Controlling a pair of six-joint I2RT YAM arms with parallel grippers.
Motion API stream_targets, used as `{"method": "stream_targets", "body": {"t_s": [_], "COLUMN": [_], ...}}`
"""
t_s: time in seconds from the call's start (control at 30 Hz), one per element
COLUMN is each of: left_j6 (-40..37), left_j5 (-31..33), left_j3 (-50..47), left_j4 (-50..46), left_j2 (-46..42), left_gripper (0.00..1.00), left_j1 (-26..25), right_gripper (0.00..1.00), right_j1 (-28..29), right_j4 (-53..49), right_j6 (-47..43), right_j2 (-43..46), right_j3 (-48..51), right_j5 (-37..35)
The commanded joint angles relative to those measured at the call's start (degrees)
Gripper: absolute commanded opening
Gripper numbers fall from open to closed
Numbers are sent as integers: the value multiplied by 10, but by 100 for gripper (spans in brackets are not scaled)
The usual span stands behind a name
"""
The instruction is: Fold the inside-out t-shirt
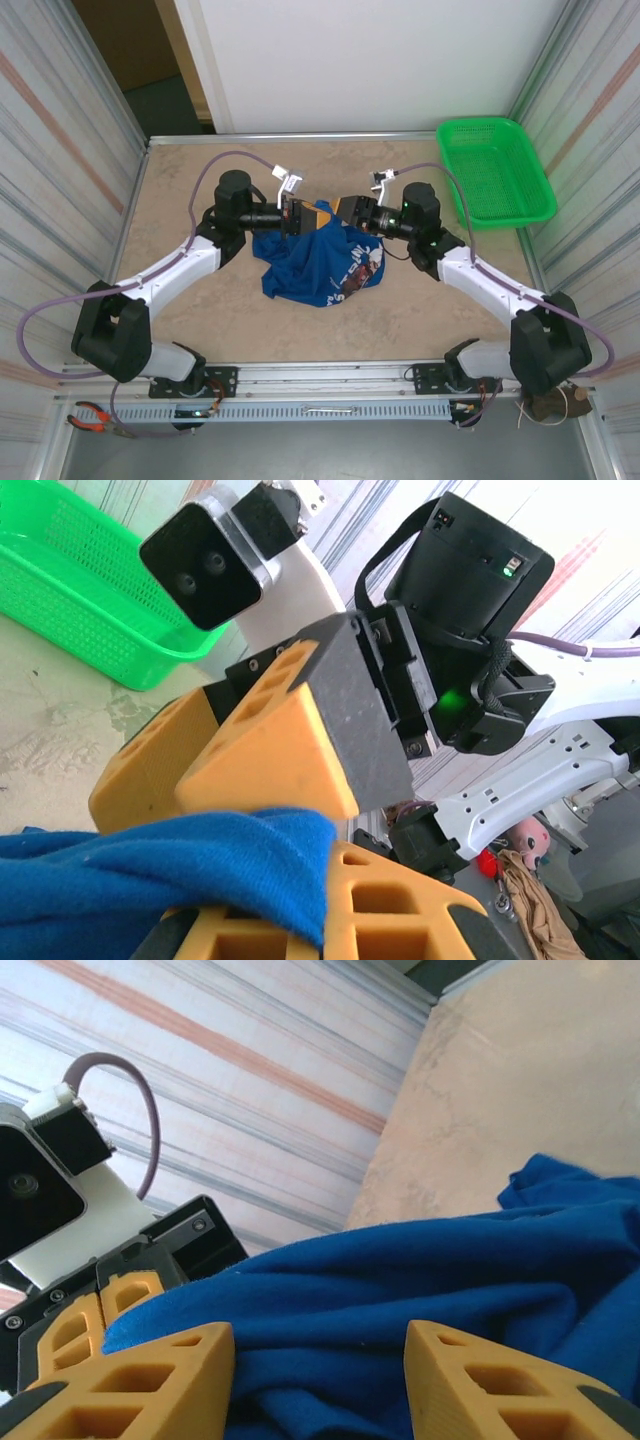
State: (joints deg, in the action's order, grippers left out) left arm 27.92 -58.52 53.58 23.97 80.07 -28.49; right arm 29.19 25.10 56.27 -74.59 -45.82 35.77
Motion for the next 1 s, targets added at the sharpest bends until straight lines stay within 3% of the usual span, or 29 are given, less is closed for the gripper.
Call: {"method": "stream_targets", "body": {"t_s": [0.0,0.1,0.4,0.43,0.5,0.6,0.67,0.73,0.8,0.97], "left_j6": [2,0,-16,-18,-20,-27,-45,-55,-80,-198], "left_j5": [5,9,34,38,49,75,103,140,217,458], "left_j3": [5,4,-26,-30,-36,-41,-42,-47,-52,-26], "left_j4": [30,28,16,16,14,2,-23,-40,-69,-153], "left_j2": [1,-1,-4,-2,1,2,-6,-26,-66,-140], "left_gripper": [0,0,0,5,31,54,63,66,68,72], "left_j1": [1,2,17,20,25,31,34,32,14,-122], "right_gripper": [31,0,0,0,0,0,0,0,0,0], "right_j1": [12,6,-76,-79,-84,-85,-84,-81,-74,-25], "right_j4": [62,64,-42,-59,-92,-119,-133,-150,-174,-232], "right_j6": [34,36,5,-2,-16,-27,-32,-38,-53,-101], "right_j2": [-13,-8,97,108,130,148,155,157,157,141], "right_j3": [3,4,-33,-42,-59,-77,-87,-96,-105,-131], "right_j5": [21,24,26,23,15,7,2,-4,-18,-78]}}
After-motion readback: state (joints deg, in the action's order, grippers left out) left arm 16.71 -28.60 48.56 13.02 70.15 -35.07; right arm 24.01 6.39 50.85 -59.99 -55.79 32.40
